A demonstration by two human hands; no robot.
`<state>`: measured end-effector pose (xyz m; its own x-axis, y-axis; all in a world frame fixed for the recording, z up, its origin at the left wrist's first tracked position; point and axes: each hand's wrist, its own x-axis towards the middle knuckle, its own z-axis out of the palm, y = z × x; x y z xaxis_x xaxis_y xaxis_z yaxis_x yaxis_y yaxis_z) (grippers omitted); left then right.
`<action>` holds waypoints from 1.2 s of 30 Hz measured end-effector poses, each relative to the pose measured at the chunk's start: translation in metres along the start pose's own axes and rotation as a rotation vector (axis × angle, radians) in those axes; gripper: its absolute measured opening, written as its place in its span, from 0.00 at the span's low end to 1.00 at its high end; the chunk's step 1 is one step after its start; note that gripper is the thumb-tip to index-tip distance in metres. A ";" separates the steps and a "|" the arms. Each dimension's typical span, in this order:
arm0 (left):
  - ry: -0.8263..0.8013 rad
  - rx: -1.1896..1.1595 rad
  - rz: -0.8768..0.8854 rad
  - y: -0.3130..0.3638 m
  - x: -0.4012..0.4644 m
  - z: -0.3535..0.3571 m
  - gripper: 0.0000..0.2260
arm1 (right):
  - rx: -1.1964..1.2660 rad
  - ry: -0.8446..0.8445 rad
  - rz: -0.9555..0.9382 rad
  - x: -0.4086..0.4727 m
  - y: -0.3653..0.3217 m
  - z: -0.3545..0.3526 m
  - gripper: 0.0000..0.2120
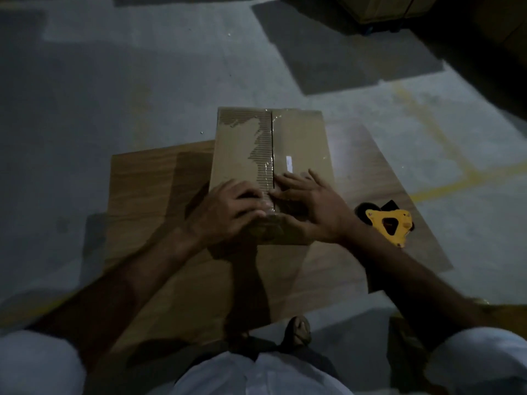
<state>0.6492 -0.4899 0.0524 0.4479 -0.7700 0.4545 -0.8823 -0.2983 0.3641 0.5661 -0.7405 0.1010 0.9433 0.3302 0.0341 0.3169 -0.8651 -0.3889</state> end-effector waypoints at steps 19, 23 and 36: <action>0.137 0.405 0.037 0.020 -0.016 0.019 0.16 | -0.318 0.763 0.105 -0.020 -0.005 0.100 0.20; 0.022 0.460 0.023 0.025 -0.019 0.015 0.25 | -0.381 0.706 0.128 -0.026 -0.008 0.101 0.24; 0.123 0.307 -0.151 0.037 0.003 0.020 0.20 | -0.335 0.653 0.093 -0.029 0.013 0.073 0.22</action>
<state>0.6144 -0.5146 0.0505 0.5737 -0.6367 0.5152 -0.7991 -0.5732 0.1814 0.5354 -0.7332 0.0276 0.8016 0.0486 0.5959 0.1477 -0.9819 -0.1185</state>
